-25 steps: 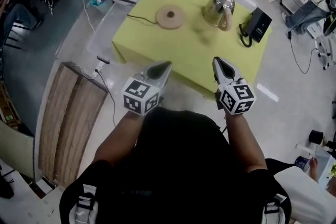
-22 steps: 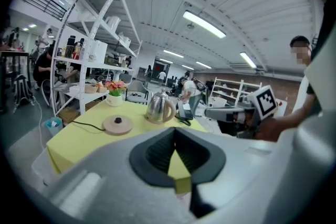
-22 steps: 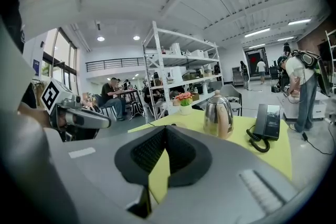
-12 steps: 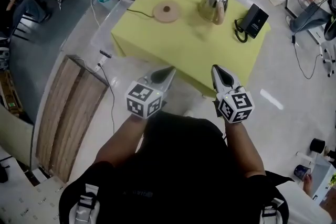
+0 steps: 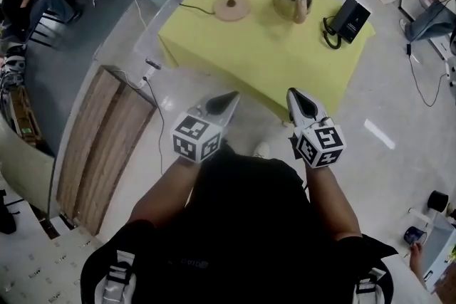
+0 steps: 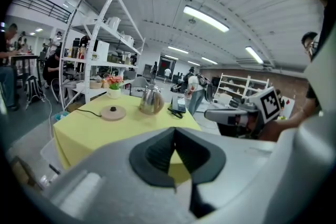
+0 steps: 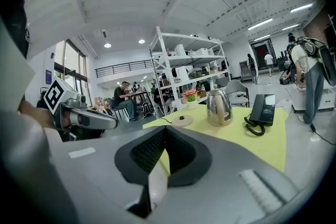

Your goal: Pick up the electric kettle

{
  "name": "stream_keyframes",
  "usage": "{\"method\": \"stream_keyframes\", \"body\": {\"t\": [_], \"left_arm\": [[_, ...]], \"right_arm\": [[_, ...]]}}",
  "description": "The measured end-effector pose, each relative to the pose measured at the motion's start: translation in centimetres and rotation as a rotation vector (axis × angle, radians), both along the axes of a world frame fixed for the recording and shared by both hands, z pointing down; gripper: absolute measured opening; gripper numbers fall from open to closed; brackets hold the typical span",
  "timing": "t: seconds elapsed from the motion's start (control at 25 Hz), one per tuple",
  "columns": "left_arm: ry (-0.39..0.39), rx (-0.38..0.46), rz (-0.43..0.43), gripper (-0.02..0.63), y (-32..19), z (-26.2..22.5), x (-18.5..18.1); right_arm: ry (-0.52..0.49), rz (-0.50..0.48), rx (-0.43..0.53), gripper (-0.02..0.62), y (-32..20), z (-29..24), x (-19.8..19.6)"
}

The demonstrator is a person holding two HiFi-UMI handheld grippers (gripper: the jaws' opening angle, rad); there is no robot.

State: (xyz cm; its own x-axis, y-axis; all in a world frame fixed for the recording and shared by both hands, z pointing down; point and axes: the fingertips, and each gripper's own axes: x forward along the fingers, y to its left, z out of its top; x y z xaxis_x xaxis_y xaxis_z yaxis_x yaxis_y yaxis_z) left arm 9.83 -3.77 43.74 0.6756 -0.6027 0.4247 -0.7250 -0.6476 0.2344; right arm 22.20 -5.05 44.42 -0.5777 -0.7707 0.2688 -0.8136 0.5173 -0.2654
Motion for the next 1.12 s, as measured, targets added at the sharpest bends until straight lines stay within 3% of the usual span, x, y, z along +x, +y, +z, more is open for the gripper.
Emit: {"method": "stream_keyframes", "body": {"t": [0.72,1.12], "left_arm": [[0.047,0.036,0.103,0.002,-1.5,-2.4,-5.4],[0.057,0.047,0.09,0.002,-2.3,-2.5,-8.4]], "right_arm": [[0.033,0.085,0.012,0.005,0.4,-2.8,-6.1],[0.046,0.108,-0.002,0.005,0.2,-2.6,-8.2]]}}
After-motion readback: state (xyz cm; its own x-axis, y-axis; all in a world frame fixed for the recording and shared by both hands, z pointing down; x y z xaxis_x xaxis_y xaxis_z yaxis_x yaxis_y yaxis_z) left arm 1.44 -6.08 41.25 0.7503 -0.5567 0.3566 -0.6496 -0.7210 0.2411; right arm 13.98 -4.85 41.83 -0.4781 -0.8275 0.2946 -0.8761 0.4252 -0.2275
